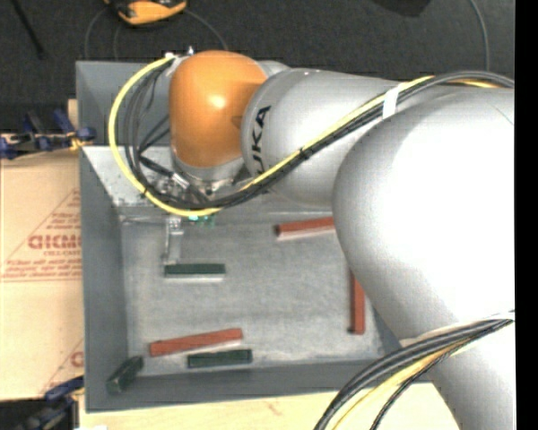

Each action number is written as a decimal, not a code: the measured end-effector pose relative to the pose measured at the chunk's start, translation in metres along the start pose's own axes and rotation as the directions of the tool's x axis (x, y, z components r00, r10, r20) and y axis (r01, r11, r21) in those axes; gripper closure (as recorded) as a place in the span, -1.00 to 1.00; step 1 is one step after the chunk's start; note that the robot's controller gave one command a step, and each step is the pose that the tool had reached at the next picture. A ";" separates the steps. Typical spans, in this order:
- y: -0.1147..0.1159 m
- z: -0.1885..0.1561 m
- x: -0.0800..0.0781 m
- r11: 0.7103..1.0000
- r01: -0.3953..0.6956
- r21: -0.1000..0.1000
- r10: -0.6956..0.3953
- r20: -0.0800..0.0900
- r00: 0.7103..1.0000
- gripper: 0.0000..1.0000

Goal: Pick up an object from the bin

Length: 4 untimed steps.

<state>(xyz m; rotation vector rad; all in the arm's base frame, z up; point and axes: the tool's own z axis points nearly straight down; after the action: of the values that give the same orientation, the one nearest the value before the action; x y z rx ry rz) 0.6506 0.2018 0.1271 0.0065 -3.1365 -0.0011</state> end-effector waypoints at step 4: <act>-0.093 0.057 0.052 0.999 -0.047 0.000 0.047 0.009 0.999 1.00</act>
Offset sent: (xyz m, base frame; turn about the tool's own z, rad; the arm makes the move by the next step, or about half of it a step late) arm -0.0066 -0.0346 -0.0197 -0.0665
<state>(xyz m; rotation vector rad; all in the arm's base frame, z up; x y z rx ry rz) 0.5992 0.1083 0.0707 -0.0670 -3.1446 -0.0010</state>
